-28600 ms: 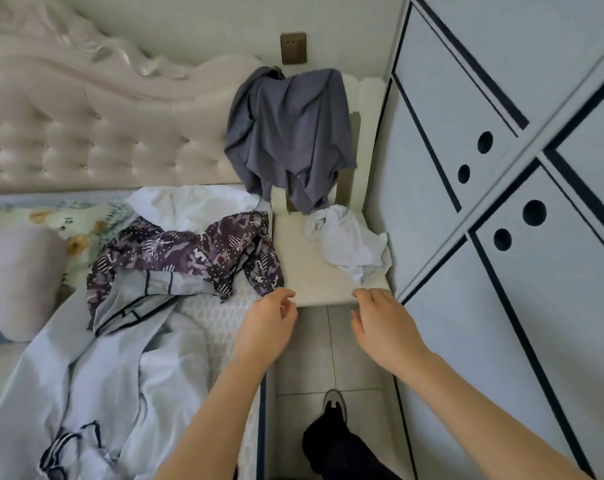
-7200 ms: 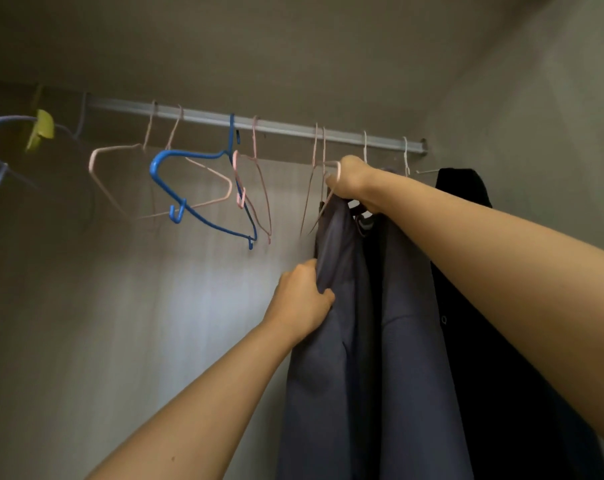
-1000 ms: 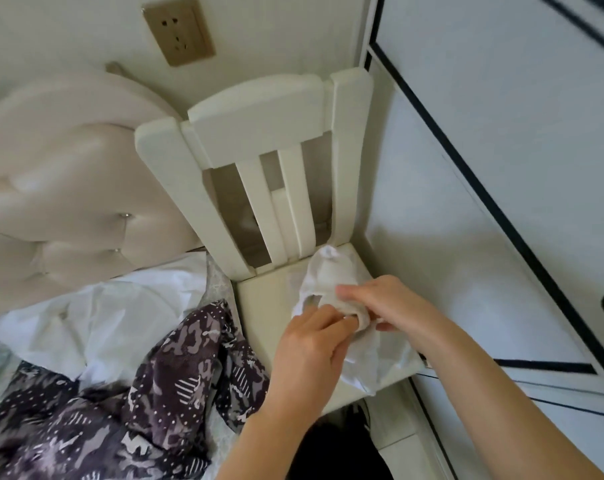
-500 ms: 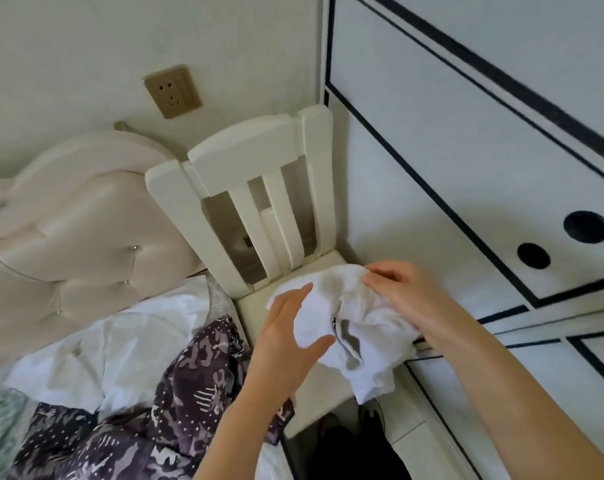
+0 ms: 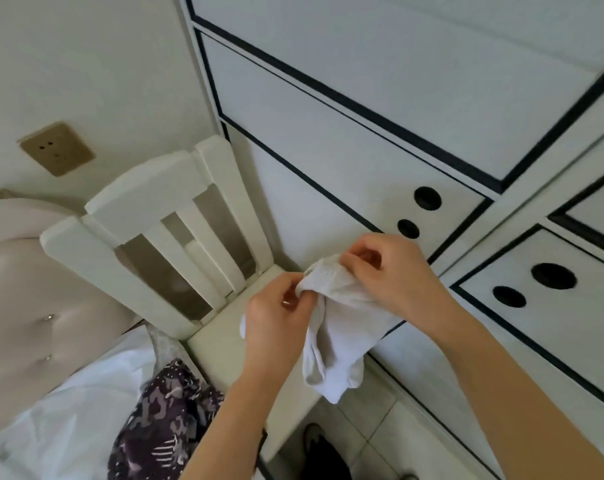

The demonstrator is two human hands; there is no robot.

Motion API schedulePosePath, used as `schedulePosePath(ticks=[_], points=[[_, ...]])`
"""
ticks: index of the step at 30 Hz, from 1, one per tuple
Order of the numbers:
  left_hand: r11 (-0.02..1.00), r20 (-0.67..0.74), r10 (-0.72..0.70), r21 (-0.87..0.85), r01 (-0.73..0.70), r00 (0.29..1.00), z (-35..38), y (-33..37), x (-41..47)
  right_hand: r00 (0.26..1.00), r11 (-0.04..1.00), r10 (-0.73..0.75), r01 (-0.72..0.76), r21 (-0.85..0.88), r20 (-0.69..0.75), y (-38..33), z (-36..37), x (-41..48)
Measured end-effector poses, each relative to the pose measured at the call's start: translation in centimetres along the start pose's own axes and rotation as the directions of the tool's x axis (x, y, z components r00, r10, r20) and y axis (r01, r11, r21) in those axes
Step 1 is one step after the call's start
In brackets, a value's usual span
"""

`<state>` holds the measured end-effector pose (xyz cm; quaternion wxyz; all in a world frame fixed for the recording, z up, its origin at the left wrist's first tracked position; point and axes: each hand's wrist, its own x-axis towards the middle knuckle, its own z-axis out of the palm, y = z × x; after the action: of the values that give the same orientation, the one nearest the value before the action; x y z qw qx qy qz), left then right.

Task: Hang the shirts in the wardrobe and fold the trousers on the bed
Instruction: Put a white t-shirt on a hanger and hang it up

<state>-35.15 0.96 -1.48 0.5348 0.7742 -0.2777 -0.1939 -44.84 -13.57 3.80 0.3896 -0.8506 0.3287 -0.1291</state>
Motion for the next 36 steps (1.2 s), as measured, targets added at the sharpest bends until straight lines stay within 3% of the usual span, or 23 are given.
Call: schedulePosePath(ticks=[5,12,16,19,23,28,36], points=[[0.997,0.003,-0.009,-0.082,0.009,1.0,2.6,3.1,-1.3,0.979,0.993,0.046,-0.024,0.112,-0.2,1.9,-2.5,-3.1],[0.998,0.01,-0.007,-0.058,0.007,1.0,7.0,7.4,-4.1,0.971,0.953,0.161,-0.106,0.284,-0.179,5.2,-4.6,-9.8],[0.997,0.024,0.022,-0.078,-0.02,0.999,9.3,10.0,-7.0,0.98,0.943,0.129,-0.074,0.326,-0.151,7.0,-6.0,-14.8],[0.996,0.039,0.032,-0.09,-0.028,0.999,11.0,11.8,-10.0,0.986,0.968,0.137,-0.113,0.224,-0.095,8.5,-6.5,-18.2],[0.993,0.039,0.023,-0.116,-0.019,0.999,13.5,13.9,-14.2,0.947,0.981,0.193,-0.194,0.022,-0.259,10.9,-8.0,-22.2],[0.996,0.069,0.035,-0.09,-0.029,0.997,16.7,15.4,-18.8,0.922,0.988,0.108,-0.141,-0.063,-0.371,13.4,-12.4,-28.3],[0.975,0.195,0.191,0.072,-0.209,0.962,22.7,17.8,-23.3,0.901,0.942,0.283,-0.197,0.272,-0.328,15.3,-20.1,-35.9]])
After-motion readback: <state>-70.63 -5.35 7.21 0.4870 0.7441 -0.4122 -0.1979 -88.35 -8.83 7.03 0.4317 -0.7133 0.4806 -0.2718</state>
